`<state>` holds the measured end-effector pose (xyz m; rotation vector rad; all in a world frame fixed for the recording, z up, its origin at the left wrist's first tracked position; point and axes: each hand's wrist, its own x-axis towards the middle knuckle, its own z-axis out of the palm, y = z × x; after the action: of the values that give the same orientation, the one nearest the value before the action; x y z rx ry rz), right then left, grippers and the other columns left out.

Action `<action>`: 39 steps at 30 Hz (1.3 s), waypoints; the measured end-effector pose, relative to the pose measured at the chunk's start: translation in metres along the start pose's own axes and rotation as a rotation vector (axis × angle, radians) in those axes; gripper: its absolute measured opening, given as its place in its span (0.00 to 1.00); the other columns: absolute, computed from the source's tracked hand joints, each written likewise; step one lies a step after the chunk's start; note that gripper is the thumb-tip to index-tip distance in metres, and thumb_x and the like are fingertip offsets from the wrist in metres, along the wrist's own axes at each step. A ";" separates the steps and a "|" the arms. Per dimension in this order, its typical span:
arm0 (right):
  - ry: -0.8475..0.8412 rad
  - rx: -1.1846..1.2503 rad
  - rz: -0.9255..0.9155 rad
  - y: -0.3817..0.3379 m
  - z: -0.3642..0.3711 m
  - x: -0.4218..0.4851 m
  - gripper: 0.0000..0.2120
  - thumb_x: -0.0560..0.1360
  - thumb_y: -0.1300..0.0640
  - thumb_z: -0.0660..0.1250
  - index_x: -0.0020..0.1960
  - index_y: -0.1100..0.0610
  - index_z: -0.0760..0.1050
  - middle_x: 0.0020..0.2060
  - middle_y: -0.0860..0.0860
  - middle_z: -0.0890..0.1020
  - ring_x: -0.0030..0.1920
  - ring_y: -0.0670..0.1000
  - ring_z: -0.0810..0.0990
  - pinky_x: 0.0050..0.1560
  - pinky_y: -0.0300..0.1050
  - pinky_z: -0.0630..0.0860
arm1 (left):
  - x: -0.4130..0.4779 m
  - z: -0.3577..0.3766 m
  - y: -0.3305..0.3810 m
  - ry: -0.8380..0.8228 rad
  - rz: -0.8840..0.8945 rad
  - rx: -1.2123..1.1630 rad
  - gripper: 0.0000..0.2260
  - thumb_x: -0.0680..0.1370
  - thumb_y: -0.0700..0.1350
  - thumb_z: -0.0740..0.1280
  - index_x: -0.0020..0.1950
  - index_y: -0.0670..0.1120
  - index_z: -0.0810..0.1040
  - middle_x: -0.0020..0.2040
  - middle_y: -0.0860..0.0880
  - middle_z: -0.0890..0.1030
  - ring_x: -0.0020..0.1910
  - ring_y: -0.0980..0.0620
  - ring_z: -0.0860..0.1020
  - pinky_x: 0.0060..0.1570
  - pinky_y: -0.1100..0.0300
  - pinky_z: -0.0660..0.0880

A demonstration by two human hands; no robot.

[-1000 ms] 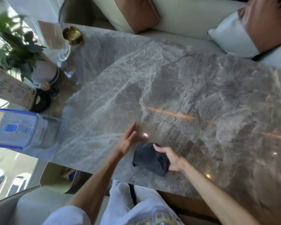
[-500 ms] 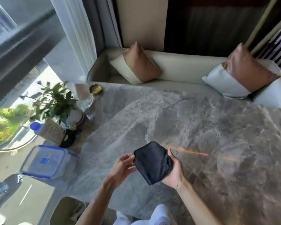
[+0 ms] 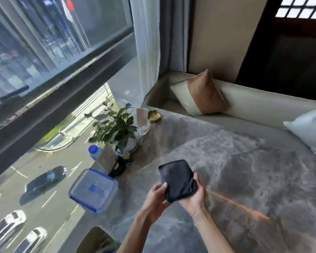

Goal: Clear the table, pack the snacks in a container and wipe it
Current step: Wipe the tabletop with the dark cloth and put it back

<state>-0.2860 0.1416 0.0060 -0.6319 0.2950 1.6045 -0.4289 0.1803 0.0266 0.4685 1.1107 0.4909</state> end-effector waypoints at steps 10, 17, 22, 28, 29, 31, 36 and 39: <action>0.354 -0.315 0.183 0.010 0.035 0.137 0.24 0.71 0.63 0.61 0.66 0.68 0.73 0.57 0.65 0.82 0.53 0.65 0.83 0.54 0.58 0.80 | 0.105 -0.072 0.079 0.165 -0.107 -0.118 0.09 0.79 0.34 0.61 0.57 0.36 0.75 0.49 0.36 0.82 0.41 0.44 0.81 0.33 0.59 0.77; 0.647 0.071 0.221 0.023 0.040 0.196 0.28 0.74 0.71 0.47 0.74 0.70 0.56 0.68 0.70 0.68 0.72 0.67 0.64 0.71 0.60 0.66 | 0.175 -0.101 0.128 0.349 -0.295 -0.321 0.11 0.79 0.35 0.58 0.37 0.40 0.71 0.32 0.44 0.75 0.26 0.53 0.74 0.18 0.68 0.71; 0.662 0.581 0.150 0.011 0.056 0.227 0.24 0.82 0.62 0.44 0.75 0.72 0.50 0.73 0.70 0.58 0.75 0.67 0.59 0.73 0.60 0.59 | 0.216 -0.085 0.157 0.381 -0.333 -0.538 0.12 0.82 0.38 0.56 0.63 0.40 0.73 0.68 0.43 0.73 0.51 0.45 0.77 0.26 0.62 0.80; 0.649 0.989 -0.113 -0.013 0.083 0.258 0.32 0.83 0.50 0.50 0.78 0.63 0.39 0.79 0.61 0.43 0.78 0.62 0.51 0.76 0.60 0.58 | 0.248 -0.060 0.183 0.341 -0.140 -0.352 0.21 0.83 0.44 0.56 0.74 0.35 0.62 0.75 0.39 0.66 0.73 0.42 0.68 0.67 0.55 0.72; 0.635 0.872 -0.132 -0.013 0.088 0.260 0.32 0.83 0.48 0.50 0.78 0.64 0.44 0.78 0.63 0.49 0.77 0.63 0.56 0.74 0.59 0.62 | 0.254 -0.057 0.186 0.338 -0.134 -0.357 0.21 0.83 0.42 0.55 0.74 0.35 0.61 0.75 0.38 0.65 0.72 0.41 0.68 0.70 0.54 0.69; 0.664 0.422 -0.147 -0.006 0.096 0.264 0.27 0.83 0.48 0.50 0.75 0.65 0.57 0.73 0.64 0.66 0.70 0.63 0.70 0.66 0.54 0.73 | 0.258 -0.054 0.183 0.364 -0.045 -0.098 0.15 0.82 0.38 0.57 0.68 0.37 0.68 0.68 0.36 0.71 0.67 0.39 0.73 0.69 0.52 0.70; 0.944 -1.416 -0.262 0.032 0.058 0.250 0.14 0.79 0.54 0.64 0.63 0.56 0.75 0.55 0.54 0.82 0.56 0.56 0.81 0.55 0.48 0.75 | 0.236 -0.082 0.144 0.453 0.249 0.920 0.15 0.77 0.38 0.63 0.64 0.39 0.74 0.62 0.37 0.76 0.64 0.38 0.73 0.66 0.50 0.68; 0.992 -1.524 -0.124 0.049 0.039 0.244 0.15 0.77 0.51 0.67 0.61 0.56 0.74 0.55 0.53 0.81 0.57 0.56 0.80 0.58 0.51 0.75 | 0.230 -0.091 0.127 0.450 0.177 1.213 0.25 0.79 0.43 0.62 0.75 0.43 0.61 0.69 0.38 0.67 0.67 0.38 0.68 0.67 0.47 0.66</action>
<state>-0.3485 0.3582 -0.1068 -2.5356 -0.3511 1.0192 -0.4469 0.4279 -0.0990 1.5746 1.7557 0.0025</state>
